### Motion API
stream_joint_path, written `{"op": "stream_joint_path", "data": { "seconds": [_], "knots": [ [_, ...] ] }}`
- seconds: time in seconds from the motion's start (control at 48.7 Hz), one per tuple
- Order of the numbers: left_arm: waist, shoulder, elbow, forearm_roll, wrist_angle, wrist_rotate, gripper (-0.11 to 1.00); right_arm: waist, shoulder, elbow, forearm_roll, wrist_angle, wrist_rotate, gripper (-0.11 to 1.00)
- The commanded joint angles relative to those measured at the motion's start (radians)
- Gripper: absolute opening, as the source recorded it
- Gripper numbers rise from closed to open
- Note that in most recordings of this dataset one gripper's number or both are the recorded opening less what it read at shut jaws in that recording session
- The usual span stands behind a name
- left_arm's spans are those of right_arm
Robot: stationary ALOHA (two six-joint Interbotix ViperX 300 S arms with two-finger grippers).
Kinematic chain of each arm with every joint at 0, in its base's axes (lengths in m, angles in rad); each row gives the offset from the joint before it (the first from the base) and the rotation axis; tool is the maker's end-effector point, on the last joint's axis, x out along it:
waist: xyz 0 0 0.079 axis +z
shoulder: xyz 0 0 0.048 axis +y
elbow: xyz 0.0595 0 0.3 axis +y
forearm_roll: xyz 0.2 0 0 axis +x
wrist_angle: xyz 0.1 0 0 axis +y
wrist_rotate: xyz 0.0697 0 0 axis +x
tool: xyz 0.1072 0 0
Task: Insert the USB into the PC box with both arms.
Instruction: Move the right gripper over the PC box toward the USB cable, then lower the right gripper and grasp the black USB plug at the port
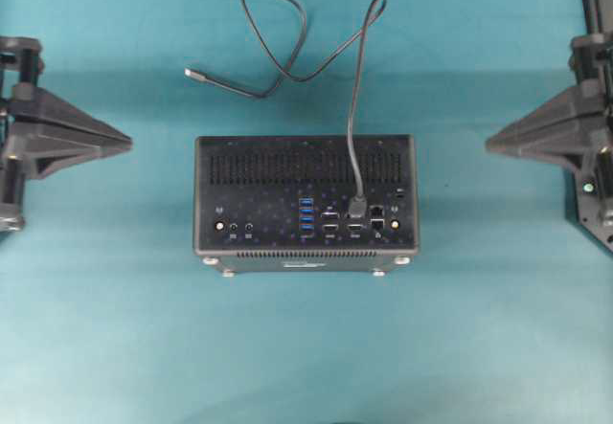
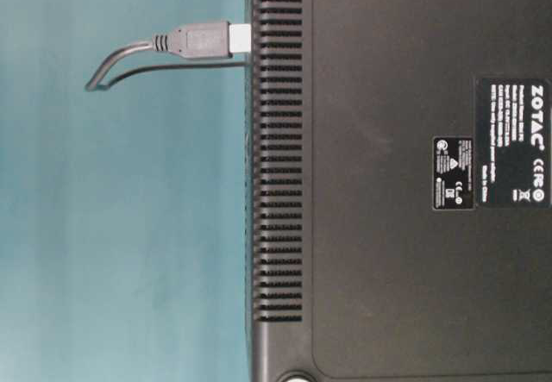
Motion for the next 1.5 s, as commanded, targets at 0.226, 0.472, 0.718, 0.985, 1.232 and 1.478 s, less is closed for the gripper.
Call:
{"op": "stream_joint_path", "data": {
  "seconds": [0.226,0.472,0.718,0.985,1.232,1.478],
  "knots": [
    [-0.003,0.023,-0.034,0.003,0.021,0.0,0.0,0.005,0.16,-0.196,-0.003,0.206,0.011,0.02],
    [-0.002,0.018,-0.026,0.003,0.025,0.0,0.0,0.005,0.302,-0.376,-0.003,0.376,0.012,0.08],
    [-0.003,0.017,-0.023,0.003,0.025,-0.006,0.0,-0.002,0.445,-0.531,-0.008,0.589,0.052,0.24],
    [-0.003,0.009,-0.021,0.003,0.025,-0.011,0.0,0.012,0.514,-0.594,-0.017,0.588,0.232,0.68],
    [-0.002,0.008,-0.031,0.003,0.021,-0.012,0.0,0.057,0.551,-0.612,-0.043,0.575,0.367,0.7],
    [-0.003,0.003,-0.021,0.002,0.021,-0.011,0.0,0.058,0.612,-0.65,-0.044,0.577,0.396,0.7]
  ]
}}
